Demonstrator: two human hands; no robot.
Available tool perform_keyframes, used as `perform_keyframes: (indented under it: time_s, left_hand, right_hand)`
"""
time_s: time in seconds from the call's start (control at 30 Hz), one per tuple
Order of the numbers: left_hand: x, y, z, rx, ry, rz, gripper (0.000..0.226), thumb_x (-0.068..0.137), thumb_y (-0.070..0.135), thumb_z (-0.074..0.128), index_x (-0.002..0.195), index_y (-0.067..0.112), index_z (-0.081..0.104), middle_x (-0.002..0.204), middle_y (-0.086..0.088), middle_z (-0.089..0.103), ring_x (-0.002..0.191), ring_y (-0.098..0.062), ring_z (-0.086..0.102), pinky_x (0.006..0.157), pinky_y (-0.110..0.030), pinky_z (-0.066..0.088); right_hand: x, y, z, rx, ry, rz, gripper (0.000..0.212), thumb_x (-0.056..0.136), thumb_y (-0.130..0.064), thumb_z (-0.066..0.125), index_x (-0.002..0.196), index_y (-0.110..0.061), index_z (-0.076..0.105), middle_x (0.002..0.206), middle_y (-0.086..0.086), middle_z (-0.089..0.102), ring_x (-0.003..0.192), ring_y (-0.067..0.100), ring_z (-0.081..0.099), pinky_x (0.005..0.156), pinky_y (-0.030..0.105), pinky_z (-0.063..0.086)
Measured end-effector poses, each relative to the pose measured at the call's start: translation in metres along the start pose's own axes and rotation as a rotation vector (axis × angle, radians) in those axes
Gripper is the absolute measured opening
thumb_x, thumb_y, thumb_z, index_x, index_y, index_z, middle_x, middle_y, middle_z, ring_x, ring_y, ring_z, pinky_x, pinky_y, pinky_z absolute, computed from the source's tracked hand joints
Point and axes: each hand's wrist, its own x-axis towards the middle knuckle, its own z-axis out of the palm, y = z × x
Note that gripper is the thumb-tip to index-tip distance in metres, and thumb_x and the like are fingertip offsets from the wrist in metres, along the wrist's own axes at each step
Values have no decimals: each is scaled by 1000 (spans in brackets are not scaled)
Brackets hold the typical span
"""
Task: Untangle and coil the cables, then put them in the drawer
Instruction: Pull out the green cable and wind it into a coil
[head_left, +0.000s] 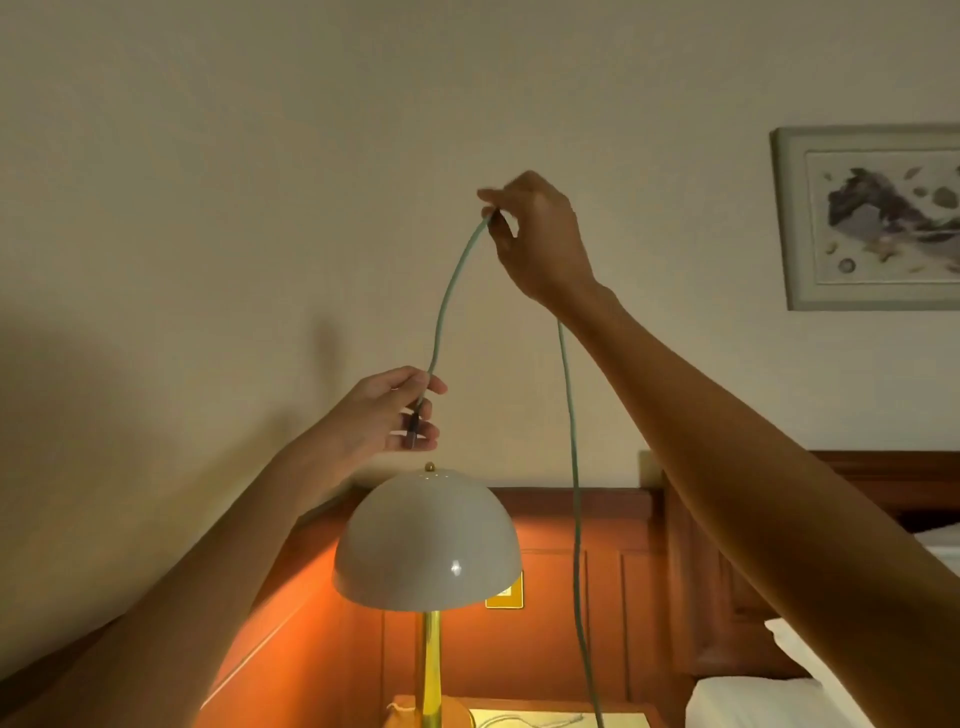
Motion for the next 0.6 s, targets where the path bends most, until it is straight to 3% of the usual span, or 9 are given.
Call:
perform_keyframes:
  time_s: [0.1,0.2,0.27,0.33,0.43,0.5,0.6]
  left_hand:
    - [-20,-9,-8,-121,-28,-42,24,102,28,47,99,13,65,72,0,51,63,-15,55,63,-30,54]
    - [-39,-17,-15,-239,-71,-78,18,100,27,49,98,14,62,69,3,47,57,-9,50,53,-20,48]
    - [-49,-21,-13,-318,-93,-106,16,98,26,50,98,14,60,69,3,47,55,-6,49,51,-17,48]
    - [-57,-25,-7,-325,-115,-126,16,98,25,49,98,13,61,69,3,48,54,-6,50,52,-17,49]
    - [-65,-33,9,-203,-169,-149,20,99,26,49,98,13,64,69,2,51,58,-9,54,54,-22,51]
    - [-67,-37,17,-171,-180,-164,23,99,28,49,100,13,67,71,1,53,61,-11,58,58,-25,53]
    - [-68,-41,23,-219,-189,-180,32,97,32,49,112,12,68,75,-1,59,69,-17,65,70,-36,58]
  right_hand:
    - [-31,-7,-16,-201,-438,250,26,97,-28,56,111,-15,73,95,9,68,83,28,64,68,28,44]
    - [-81,-15,-37,-152,-786,381,35,85,-34,74,119,-24,70,107,0,71,96,19,66,83,34,52]
    - [-114,-25,-48,112,-833,427,43,80,-33,81,120,-31,68,110,-6,72,99,11,66,94,36,50]
    - [-146,-39,-51,440,-822,494,36,83,-32,78,118,-33,68,101,-9,74,93,6,69,94,38,53]
    - [-180,-56,-45,665,-790,499,18,97,-28,62,113,-23,70,90,-3,76,82,12,72,79,37,60]
    - [-189,-57,-43,741,-746,504,21,102,-22,55,107,-13,73,75,3,73,68,20,72,70,36,60]
    - [-184,-45,-40,743,-739,501,23,102,-22,55,106,-11,75,59,2,57,49,17,59,53,28,52]
